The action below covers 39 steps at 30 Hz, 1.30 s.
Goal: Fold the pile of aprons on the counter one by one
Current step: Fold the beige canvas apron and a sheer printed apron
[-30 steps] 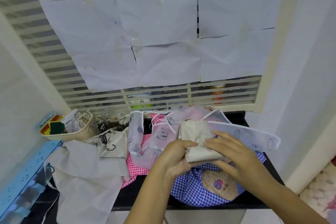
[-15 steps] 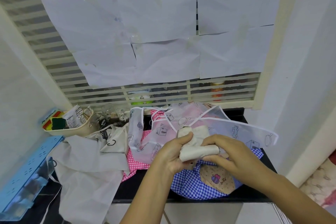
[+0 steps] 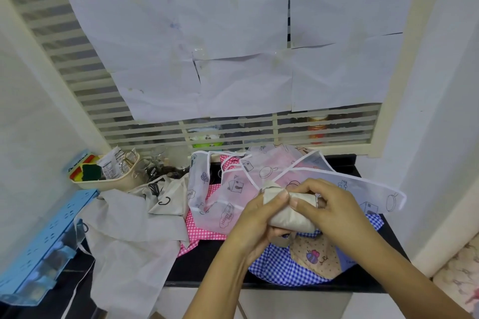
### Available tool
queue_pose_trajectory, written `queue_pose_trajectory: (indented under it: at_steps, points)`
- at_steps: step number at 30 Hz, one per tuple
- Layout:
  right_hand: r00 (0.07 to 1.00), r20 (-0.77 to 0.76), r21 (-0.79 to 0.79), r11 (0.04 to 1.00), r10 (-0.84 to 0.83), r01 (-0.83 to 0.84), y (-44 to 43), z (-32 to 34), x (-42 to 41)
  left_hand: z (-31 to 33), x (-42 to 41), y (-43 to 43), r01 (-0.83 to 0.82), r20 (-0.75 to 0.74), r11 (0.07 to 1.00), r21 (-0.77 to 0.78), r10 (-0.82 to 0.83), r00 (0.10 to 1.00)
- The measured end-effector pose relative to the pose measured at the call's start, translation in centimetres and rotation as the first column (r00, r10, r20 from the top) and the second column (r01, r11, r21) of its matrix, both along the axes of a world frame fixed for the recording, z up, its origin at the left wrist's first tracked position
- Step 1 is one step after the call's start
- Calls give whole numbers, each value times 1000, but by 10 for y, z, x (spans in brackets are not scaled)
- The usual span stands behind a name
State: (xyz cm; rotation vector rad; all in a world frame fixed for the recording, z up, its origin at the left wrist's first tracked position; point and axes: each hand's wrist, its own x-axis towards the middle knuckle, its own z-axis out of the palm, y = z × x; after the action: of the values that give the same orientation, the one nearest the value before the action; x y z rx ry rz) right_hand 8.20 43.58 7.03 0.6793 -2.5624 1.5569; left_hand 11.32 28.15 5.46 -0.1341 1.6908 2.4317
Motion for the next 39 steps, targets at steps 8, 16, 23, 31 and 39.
queue_pose_trajectory:
  at_steps: [8,16,23,31,39]
  points:
    - [993,93,159,985,-75,59,-2,6,2,-1,7,-9,47,17,991,-124,-45,999]
    - [931,241,62,952,276,-299,5,15,-9,16,10,-56,465,164,832,-302,-435,885]
    - [693,353,6,740,628,-673,-24,10,-15,54,11,-77,720,345,538,-439,-639,688]
    - [711,380,-13,772,592,-636,-25,27,-21,66,27,-96,652,389,637,-412,-525,757]
    - [882,-78,476,795,465,-377,-16,39,-18,70,38,-104,538,426,741,-401,-368,826]
